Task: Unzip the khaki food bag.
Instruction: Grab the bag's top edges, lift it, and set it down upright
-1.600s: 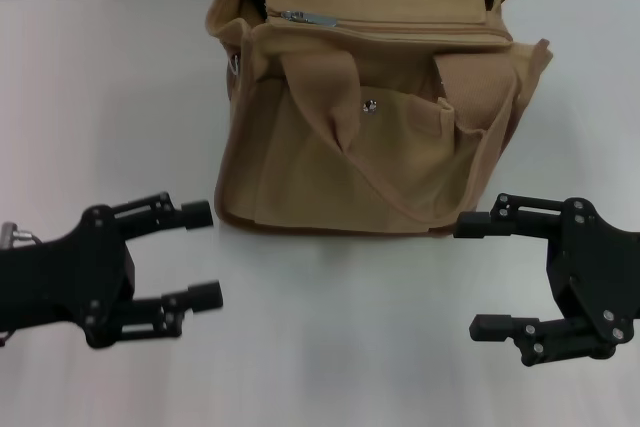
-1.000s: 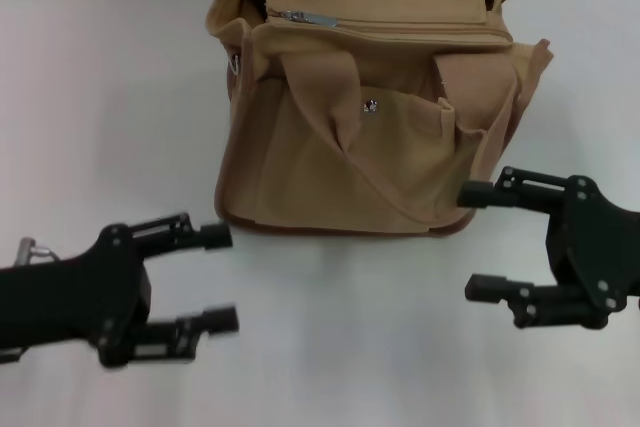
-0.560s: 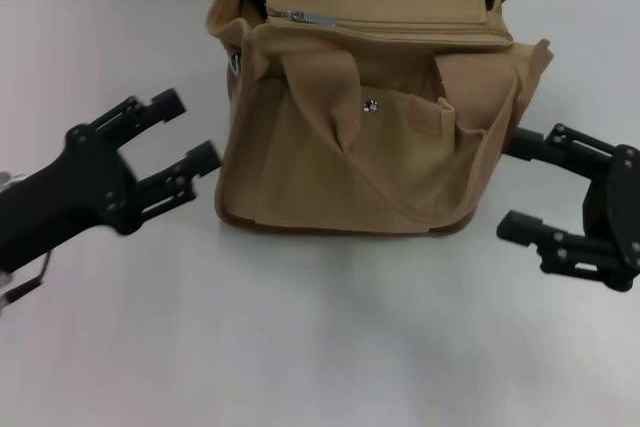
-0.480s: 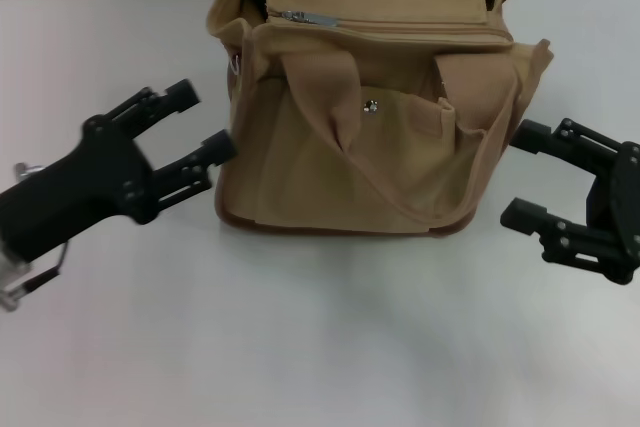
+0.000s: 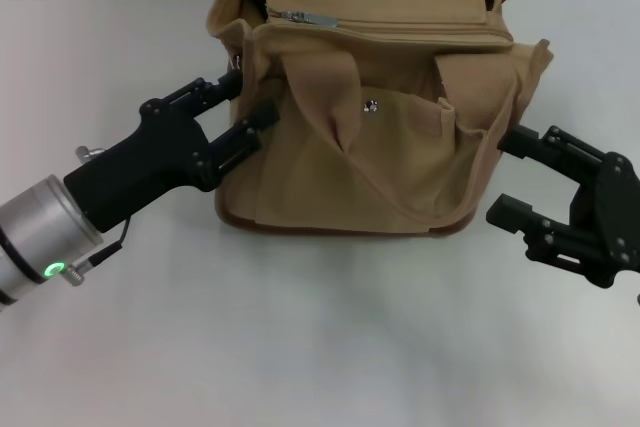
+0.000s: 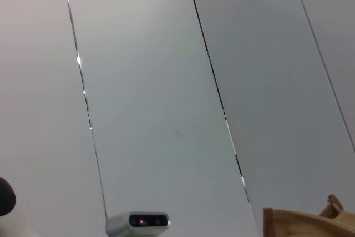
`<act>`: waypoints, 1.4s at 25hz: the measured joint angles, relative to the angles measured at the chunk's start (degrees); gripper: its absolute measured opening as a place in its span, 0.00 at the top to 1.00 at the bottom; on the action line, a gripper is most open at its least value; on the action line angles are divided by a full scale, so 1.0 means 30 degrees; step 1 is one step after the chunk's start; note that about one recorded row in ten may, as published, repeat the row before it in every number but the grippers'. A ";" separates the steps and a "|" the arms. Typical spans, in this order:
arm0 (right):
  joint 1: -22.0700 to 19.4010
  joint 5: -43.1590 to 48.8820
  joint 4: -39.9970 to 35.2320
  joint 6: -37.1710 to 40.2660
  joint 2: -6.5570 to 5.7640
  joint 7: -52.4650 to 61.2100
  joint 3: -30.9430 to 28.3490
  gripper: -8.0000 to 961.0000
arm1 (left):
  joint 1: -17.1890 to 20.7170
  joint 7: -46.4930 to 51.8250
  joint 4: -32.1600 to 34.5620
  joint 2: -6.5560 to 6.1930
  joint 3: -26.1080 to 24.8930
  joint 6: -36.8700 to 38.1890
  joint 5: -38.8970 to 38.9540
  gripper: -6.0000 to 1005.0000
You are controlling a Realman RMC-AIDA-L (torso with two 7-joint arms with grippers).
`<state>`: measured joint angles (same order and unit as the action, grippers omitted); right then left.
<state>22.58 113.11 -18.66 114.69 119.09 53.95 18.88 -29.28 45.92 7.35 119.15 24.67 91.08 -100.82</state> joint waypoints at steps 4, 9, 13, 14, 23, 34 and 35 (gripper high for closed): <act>-0.0003 0.0109 0.0276 -0.0138 0.0002 -0.0006 0.0151 0.17 | -0.0189 -0.0329 -0.0383 0.0009 0.0068 -0.0316 0.0023 0.44; -0.0083 0.0122 0.0516 -0.0280 0.0020 -0.0014 0.0173 0.17 | -0.0180 -0.1305 -0.0648 0.0009 0.0055 -0.0222 0.0041 0.69; -0.0190 0.0123 0.0538 -0.0202 0.0026 -0.0013 0.0170 0.17 | -0.0134 -0.1723 -0.0763 0.0009 0.0073 -0.0096 0.0002 0.76; -0.0212 0.0123 0.0539 -0.0165 0.0027 -0.0012 0.0169 0.17 | -0.0131 -0.1737 -0.0767 0.0009 0.0074 -0.0079 -0.0020 0.77; -0.0432 0.0058 0.0542 -0.0072 0.0031 0.0125 0.0126 0.17 | -0.0003 -0.2708 -0.0990 0.0006 -0.0241 0.0241 0.0098 0.88; -0.0406 -0.0106 0.0568 0.0458 0.0021 0.0267 -0.0190 0.17 | -0.0804 -0.1523 0.1507 -0.0195 -0.1403 0.0520 0.1968 0.91; -0.0384 -0.0191 0.0563 0.0460 0.0013 0.0334 -0.0266 0.17 | -0.1021 -0.1201 0.1928 -0.0206 -0.1370 0.0580 0.2356 0.91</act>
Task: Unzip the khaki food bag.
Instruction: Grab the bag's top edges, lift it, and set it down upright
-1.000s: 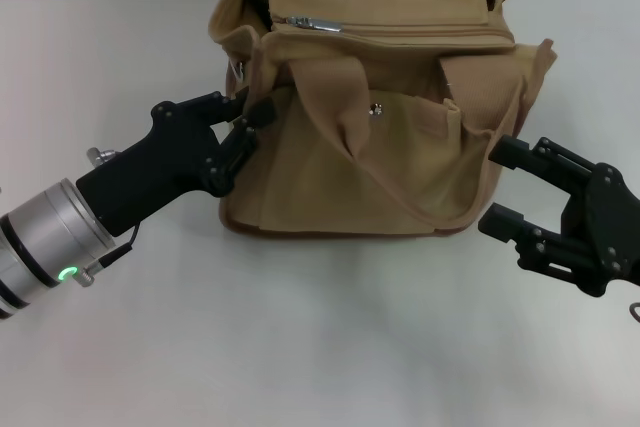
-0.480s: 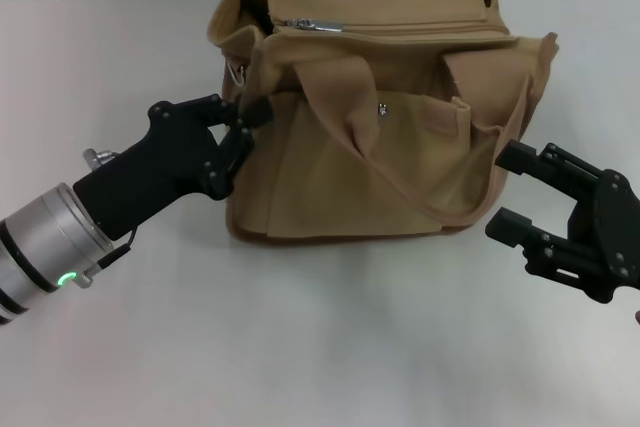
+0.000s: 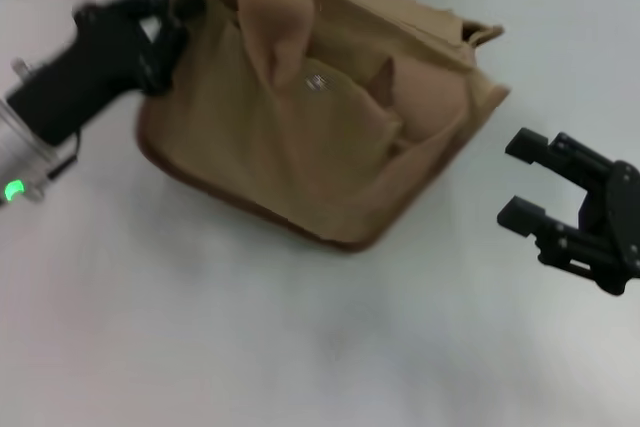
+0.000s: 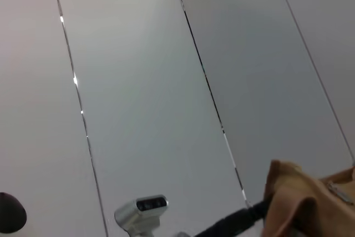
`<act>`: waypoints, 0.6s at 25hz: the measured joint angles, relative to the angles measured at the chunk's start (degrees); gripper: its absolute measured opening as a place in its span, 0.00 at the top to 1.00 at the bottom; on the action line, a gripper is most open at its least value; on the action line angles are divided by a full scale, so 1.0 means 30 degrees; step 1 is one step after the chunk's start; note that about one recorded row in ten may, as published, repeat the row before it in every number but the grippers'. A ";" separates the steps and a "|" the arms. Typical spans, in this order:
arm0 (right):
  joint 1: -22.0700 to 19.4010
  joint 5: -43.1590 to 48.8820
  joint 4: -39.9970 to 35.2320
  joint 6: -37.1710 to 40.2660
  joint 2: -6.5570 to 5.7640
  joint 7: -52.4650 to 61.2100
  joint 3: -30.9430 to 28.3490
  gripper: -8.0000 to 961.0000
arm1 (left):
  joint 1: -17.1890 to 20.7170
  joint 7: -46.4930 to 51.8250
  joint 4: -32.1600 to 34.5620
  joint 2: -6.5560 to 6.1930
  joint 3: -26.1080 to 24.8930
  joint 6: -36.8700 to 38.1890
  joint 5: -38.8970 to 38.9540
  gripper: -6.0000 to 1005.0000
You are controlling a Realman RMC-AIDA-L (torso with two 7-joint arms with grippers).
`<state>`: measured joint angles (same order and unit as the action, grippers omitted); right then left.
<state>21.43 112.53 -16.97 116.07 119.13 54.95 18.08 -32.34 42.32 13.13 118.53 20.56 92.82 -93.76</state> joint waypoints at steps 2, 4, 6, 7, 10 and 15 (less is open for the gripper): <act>0.0035 -0.0175 -0.0003 0.0005 -0.0002 0.0157 -0.0236 0.17 | -0.0341 0.0568 0.0670 -0.0022 0.0079 0.0166 0.0504 0.91; 0.0106 -0.0253 -0.0005 0.0011 -0.0006 0.0405 -0.0569 0.17 | -0.0496 0.0728 0.0879 -0.0022 0.0129 0.0356 0.0599 0.91; 0.0175 -0.0267 -0.0061 0.0012 -0.0010 0.0722 -0.0786 0.17 | -0.0669 0.0673 0.1002 -0.0020 0.0290 0.0787 0.0621 0.91; 0.0175 -0.0267 -0.0061 0.0012 -0.0010 0.0722 -0.0786 0.17 | -0.0854 -0.0040 0.0961 0.0027 0.1272 0.1452 0.0621 0.91; 0.0363 -0.0333 -0.0096 -0.0237 -0.0012 0.0811 -0.0862 0.17 | -0.1039 -0.1805 0.0143 0.0146 0.3751 0.1260 0.0721 0.91; 0.0276 -0.1057 -0.0368 -0.0421 -0.0020 0.0560 -0.1027 0.17 | -0.1337 -0.3655 -0.1491 0.0209 0.5225 0.0707 0.0764 0.91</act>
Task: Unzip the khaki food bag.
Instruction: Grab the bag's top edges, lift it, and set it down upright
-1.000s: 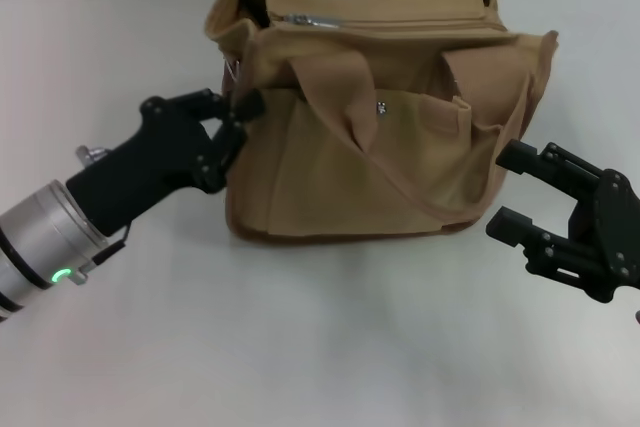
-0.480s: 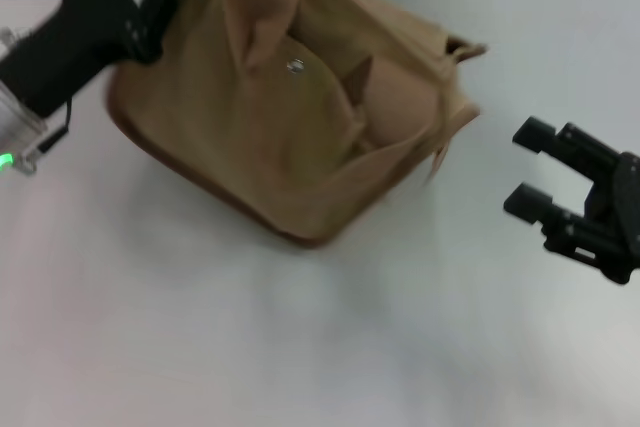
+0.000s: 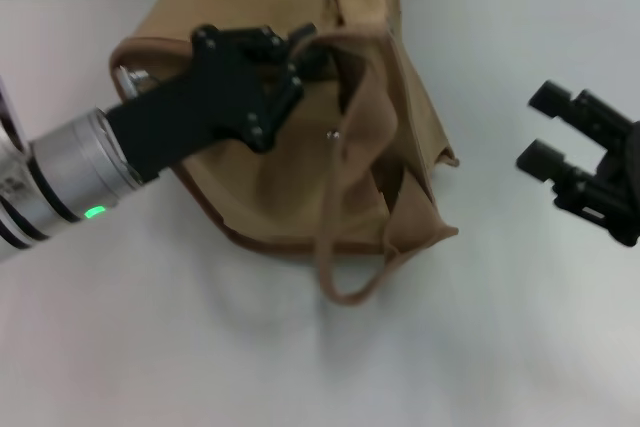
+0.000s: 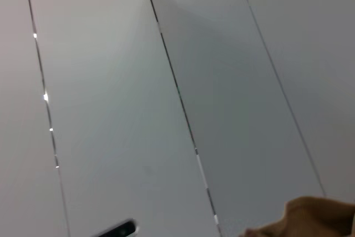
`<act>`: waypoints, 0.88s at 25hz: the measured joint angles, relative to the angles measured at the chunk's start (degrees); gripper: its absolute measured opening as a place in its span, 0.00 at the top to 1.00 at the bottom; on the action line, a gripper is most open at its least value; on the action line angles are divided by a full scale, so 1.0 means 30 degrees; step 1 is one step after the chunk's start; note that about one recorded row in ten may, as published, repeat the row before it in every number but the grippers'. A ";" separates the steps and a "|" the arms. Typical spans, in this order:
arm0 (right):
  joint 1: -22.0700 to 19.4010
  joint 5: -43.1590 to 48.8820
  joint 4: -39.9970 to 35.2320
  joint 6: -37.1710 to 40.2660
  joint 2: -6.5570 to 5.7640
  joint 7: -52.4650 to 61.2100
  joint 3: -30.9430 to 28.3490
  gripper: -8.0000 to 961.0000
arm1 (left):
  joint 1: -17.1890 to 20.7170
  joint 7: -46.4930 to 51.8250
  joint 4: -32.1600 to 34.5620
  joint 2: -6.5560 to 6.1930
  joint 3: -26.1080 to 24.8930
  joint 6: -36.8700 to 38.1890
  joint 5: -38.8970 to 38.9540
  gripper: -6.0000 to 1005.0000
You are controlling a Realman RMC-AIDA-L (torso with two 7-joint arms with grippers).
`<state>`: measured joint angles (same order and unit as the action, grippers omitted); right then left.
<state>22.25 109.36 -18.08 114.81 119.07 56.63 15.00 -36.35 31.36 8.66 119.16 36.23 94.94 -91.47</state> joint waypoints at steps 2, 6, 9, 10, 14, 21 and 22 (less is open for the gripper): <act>-0.0091 -0.0160 -0.0284 0.0039 -0.0005 -0.0394 0.0014 0.17 | -0.0074 -0.0519 -0.0655 0.0003 0.0099 -0.0066 0.0000 0.91; -0.0892 -0.0553 -0.1271 -0.0163 0.0002 -0.3746 -0.0279 0.17 | -0.0456 -0.1705 -0.2087 0.0008 0.0121 -0.0552 -0.0108 0.91; -0.1488 -0.1346 -0.1192 -0.1001 0.0034 -0.6244 -0.1333 0.17 | -0.0750 -0.2040 -0.3027 0.0005 0.0190 -0.0963 -0.0120 0.91; -0.1488 -0.1346 -0.1192 -0.1001 0.0034 -0.6244 -0.1333 0.17 | -0.0750 -0.2040 -0.3027 0.0005 0.0190 -0.0963 -0.0120 0.91; -0.1210 -0.1716 0.0462 -0.4089 0.0140 -1.0115 -0.1559 0.17 | -0.1187 -0.2339 -0.3929 0.0006 0.0220 -0.0933 -0.0183 0.91; -0.0546 -0.1782 0.3726 -0.5590 0.0179 -1.4601 -0.1778 0.17 | -0.1798 -0.2382 -0.4704 0.0007 0.0366 -0.1141 -0.0230 0.91; -0.0435 -0.1782 0.4043 -0.5825 0.0183 -1.4972 -0.1743 0.17 | -0.1831 -0.2385 -0.4718 0.0008 0.0333 -0.1159 -0.0248 0.91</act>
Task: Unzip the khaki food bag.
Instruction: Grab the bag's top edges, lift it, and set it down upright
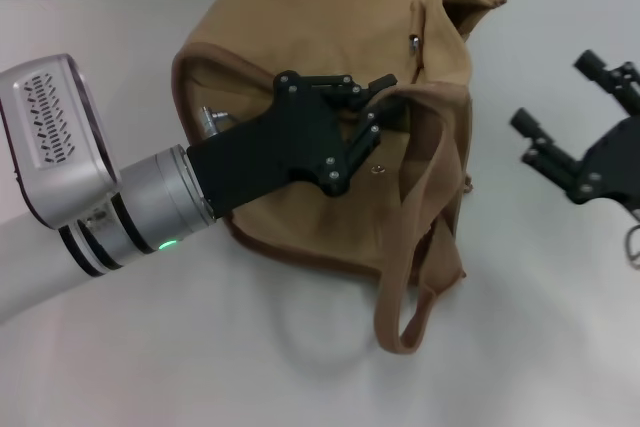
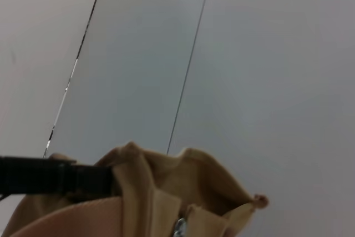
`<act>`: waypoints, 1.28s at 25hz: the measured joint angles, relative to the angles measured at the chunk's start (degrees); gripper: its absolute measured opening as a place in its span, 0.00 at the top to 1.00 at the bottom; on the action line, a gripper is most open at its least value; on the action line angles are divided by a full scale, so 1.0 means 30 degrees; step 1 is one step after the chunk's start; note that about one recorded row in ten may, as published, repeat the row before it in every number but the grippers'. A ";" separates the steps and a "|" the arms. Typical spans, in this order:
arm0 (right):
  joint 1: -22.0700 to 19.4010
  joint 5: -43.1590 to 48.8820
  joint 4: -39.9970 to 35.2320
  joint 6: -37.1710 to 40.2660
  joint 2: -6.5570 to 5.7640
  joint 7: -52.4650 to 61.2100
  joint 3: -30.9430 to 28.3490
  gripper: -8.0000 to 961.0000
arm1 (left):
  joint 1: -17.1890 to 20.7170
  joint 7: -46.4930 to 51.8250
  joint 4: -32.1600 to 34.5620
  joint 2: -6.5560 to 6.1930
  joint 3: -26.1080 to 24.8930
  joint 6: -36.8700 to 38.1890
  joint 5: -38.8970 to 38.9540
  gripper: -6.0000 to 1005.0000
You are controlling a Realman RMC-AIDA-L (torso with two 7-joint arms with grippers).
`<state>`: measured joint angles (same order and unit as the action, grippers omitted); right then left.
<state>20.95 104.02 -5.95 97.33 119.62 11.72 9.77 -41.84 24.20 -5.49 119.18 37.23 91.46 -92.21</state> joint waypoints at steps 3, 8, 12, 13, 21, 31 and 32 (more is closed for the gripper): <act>0.0306 0.0066 0.0634 -0.0664 0.0001 -0.0654 0.0140 0.17 | -0.0053 -0.0003 -0.0014 -0.0002 -0.0107 -0.0026 0.0000 0.91; 0.0576 0.0139 0.0883 -0.1557 0.0001 -0.0763 0.0205 0.17 | -0.0179 -0.0009 -0.0025 -0.0001 -0.0129 -0.0190 0.0031 0.91; 0.1061 0.0209 0.1491 -0.2313 0.0001 -0.0797 0.0524 0.17 | -0.0337 -0.0012 -0.0148 -0.0003 -0.0135 -0.0240 -0.0003 0.91; 0.1061 0.0209 0.1491 -0.2313 0.0001 -0.0797 0.0524 0.17 | -0.0337 -0.0012 -0.0148 -0.0003 -0.0135 -0.0240 -0.0003 0.91; 0.1809 0.0220 0.2548 -0.2918 -0.0001 -0.0996 0.1231 0.17 | -0.0536 -0.0012 -0.0230 -0.0002 -0.0137 -0.0205 0.0007 0.91; 0.2101 0.0125 0.3135 -0.3122 0.0015 -0.1007 0.0964 0.17 | -0.0583 -0.0012 -0.0404 -0.0003 -0.0117 -0.0106 0.0043 0.91; 0.2105 0.0118 0.3288 -0.3121 0.0021 -0.1012 0.0742 0.17 | -0.0584 -0.0012 -0.0403 -0.0001 -0.0132 -0.0117 0.0041 0.91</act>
<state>27.26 104.37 3.92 87.97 119.68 8.68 11.99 -43.60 24.17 -6.70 119.18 36.83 91.11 -92.09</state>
